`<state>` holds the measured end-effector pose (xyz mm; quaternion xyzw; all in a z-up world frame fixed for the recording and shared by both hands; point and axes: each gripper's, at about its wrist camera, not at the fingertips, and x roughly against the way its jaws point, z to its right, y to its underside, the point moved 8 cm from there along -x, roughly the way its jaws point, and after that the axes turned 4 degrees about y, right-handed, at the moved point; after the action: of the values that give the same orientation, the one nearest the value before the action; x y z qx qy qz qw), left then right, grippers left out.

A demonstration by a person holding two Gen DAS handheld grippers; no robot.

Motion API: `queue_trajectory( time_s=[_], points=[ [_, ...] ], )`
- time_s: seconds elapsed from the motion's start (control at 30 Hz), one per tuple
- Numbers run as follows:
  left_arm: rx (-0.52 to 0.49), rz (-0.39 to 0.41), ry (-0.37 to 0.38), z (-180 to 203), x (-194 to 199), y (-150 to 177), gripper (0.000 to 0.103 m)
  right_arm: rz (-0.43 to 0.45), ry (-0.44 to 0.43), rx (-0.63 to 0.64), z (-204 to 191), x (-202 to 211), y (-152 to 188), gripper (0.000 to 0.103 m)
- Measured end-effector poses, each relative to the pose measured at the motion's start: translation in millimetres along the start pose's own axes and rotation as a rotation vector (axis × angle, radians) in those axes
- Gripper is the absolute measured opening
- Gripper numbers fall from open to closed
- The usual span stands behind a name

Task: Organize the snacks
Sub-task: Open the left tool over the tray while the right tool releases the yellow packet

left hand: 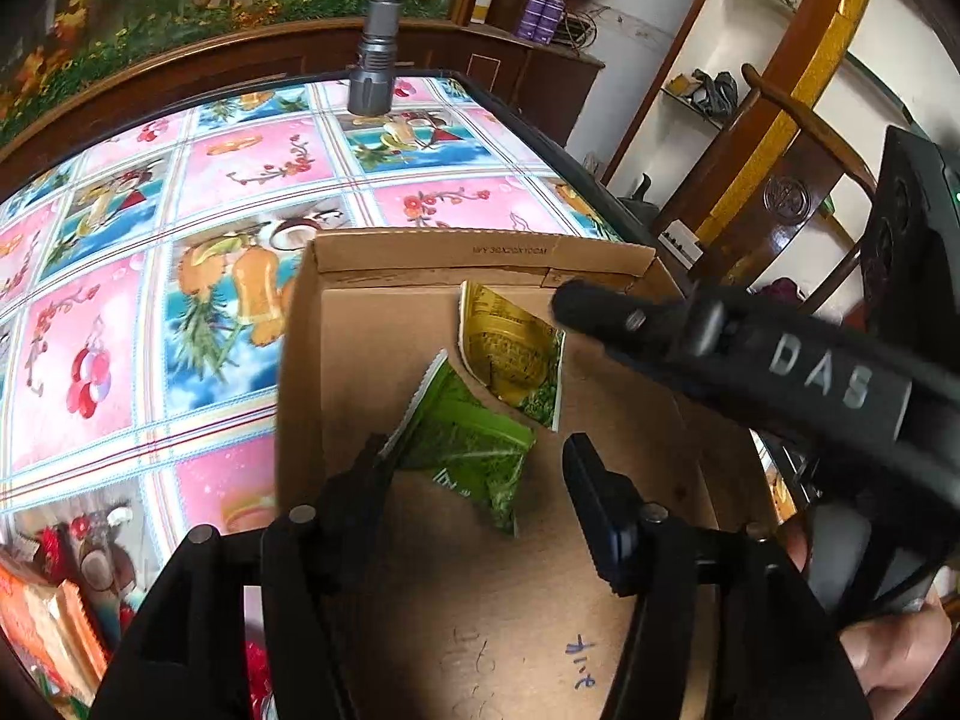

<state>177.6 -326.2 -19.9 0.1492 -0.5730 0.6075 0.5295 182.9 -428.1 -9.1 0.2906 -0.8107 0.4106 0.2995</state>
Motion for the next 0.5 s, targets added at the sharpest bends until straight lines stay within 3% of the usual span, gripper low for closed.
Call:
queue_trajectory(
  time_s=[0.23, 0.37, 0.5],
  points=[
    [-0.046, 0.131, -0.046, 0, 53, 16, 0.063, 0.083, -0.058, 0.052, -21, 20, -4, 0.041],
    [-0.061, 0.220, -0.065, -8, 100, 39, 0.070, 0.115, -0.086, 0.129, -43, 27, 2, 0.041],
    [-0.048, 0.262, -0.092, -26, 133, 65, 0.070, 0.133, -0.136, 0.219, -76, 33, 19, 0.041]
  ],
)
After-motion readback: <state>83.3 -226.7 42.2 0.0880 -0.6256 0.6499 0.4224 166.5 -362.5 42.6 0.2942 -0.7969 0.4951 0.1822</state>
